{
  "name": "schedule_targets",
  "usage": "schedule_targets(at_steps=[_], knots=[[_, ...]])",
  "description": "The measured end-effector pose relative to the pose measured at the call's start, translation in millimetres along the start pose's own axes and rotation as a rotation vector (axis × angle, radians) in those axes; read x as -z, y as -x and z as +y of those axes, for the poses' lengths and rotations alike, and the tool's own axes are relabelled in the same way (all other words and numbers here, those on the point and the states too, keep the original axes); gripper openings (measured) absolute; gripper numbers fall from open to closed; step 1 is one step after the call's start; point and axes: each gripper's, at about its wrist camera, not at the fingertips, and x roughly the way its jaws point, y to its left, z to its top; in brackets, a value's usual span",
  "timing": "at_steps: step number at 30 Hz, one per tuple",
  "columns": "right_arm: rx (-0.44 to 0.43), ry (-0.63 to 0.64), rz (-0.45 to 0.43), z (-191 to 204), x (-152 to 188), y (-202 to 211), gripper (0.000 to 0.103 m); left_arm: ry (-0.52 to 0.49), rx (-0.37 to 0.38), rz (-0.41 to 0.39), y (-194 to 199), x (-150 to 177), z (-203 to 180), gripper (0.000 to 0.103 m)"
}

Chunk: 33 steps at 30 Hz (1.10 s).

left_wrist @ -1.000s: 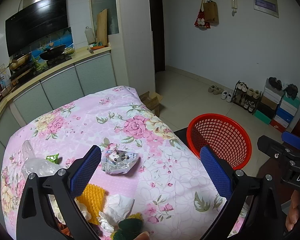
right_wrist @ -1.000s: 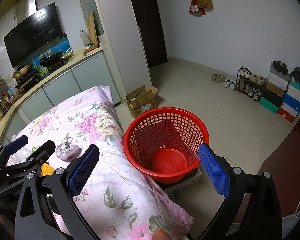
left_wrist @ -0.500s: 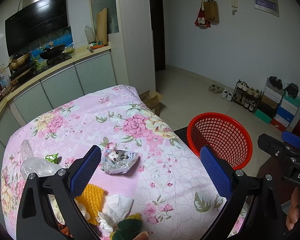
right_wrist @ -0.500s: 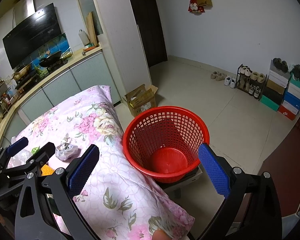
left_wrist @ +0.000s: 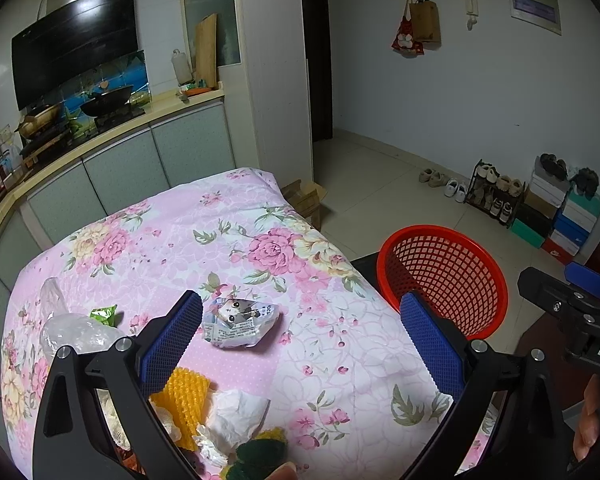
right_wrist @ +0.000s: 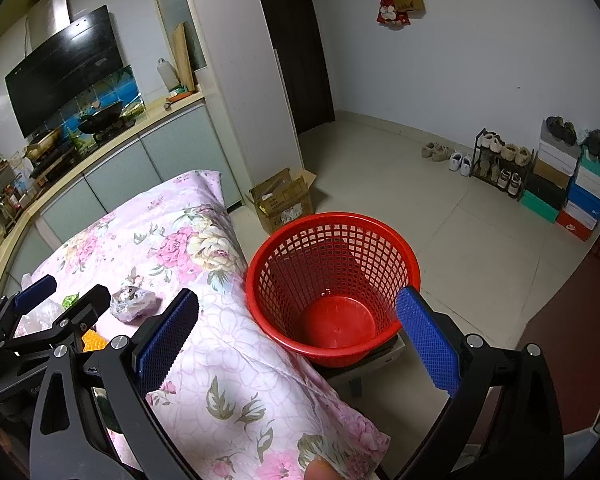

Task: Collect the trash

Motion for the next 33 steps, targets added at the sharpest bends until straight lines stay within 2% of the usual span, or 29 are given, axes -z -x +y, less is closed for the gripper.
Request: schedule_targets(at_steps=[12,22,29,33], knots=[[-0.017,0.005,-0.006,5,-2,3,0.096,0.031,-0.012,0.011,-1,3,17,0.096],[0.033,0.108,0.034,24,-3,-3,0.096,0.070,-0.020,0.025,-1,5,33,0.096],[-0.027,0.062,0.013,27,-1,-6,0.096,0.087,-0.026,0.037,-3,7,42,0.096],[-0.062,0.068,0.031,37,3,-14,0.096,0.118,-0.062,0.046,1,10,62,0.096]])
